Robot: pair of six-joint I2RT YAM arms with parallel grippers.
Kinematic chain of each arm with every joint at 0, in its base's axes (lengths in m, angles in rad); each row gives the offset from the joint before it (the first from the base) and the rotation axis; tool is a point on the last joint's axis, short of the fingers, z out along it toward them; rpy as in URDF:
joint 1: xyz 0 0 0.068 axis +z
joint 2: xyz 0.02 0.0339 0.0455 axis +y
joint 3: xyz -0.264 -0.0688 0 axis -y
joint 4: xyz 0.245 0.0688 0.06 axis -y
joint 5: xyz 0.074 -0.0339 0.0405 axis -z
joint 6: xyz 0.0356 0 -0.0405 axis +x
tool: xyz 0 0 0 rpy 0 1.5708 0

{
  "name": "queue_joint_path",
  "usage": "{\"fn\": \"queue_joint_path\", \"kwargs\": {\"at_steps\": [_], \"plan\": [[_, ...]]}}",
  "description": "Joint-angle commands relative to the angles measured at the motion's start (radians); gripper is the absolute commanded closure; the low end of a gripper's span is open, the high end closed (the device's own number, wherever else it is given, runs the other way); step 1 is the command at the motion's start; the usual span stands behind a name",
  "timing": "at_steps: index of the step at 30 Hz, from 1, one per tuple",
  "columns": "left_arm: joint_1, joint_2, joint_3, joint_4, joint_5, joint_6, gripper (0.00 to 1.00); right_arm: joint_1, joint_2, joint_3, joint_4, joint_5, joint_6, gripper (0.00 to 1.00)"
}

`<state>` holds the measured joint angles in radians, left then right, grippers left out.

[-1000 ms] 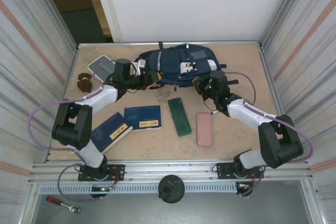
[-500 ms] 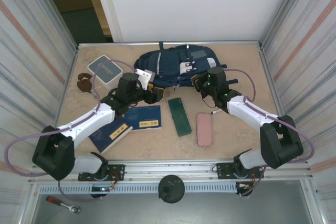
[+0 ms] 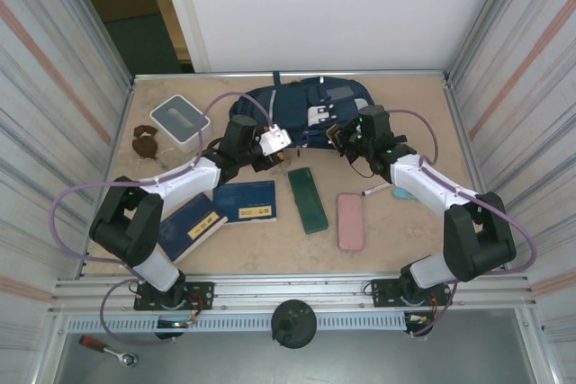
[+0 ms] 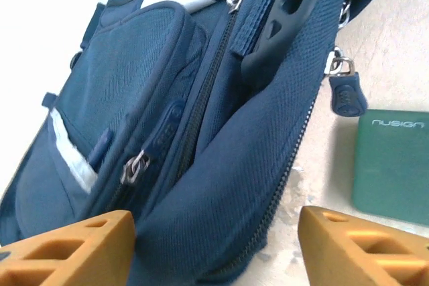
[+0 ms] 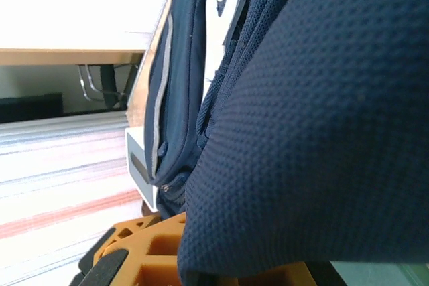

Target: Pack books, pencil case, and school supplies into a backpack

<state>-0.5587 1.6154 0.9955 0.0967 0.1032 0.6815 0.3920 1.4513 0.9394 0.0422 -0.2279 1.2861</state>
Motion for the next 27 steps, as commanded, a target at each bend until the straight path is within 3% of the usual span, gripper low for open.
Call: {"fn": "queue_joint_path", "kwargs": {"at_steps": [1,4,6,7,10,15,22,27], "plan": [[-0.004,0.028,0.061,-0.017,0.020,0.108,0.50,-0.002,-0.002,0.056,0.047,-0.057,-0.030,1.00],[0.005,0.029,0.063,-0.006,0.035,0.113,0.72,-0.008,-0.010,0.065,0.012,-0.063,-0.078,0.91],[0.029,0.016,0.081,-0.031,0.098,0.099,0.95,-0.011,-0.021,0.082,-0.054,-0.058,-0.176,0.77],[0.045,0.009,0.100,-0.056,0.140,0.080,1.00,-0.013,-0.029,0.096,-0.099,-0.052,-0.236,0.70],[0.097,-0.001,0.171,-0.154,0.285,0.036,1.00,-0.017,-0.068,0.142,-0.242,-0.027,-0.466,0.53],[0.157,-0.001,0.250,-0.300,0.459,0.050,1.00,0.002,-0.182,0.161,-0.398,0.002,-0.876,0.33],[0.208,0.071,0.412,-0.505,0.561,0.092,1.00,0.120,-0.209,0.214,-0.430,0.206,-1.354,0.16],[0.210,0.095,0.453,-0.569,0.580,0.116,1.00,0.109,-0.125,0.250,-0.415,0.130,-1.594,0.12]]}}
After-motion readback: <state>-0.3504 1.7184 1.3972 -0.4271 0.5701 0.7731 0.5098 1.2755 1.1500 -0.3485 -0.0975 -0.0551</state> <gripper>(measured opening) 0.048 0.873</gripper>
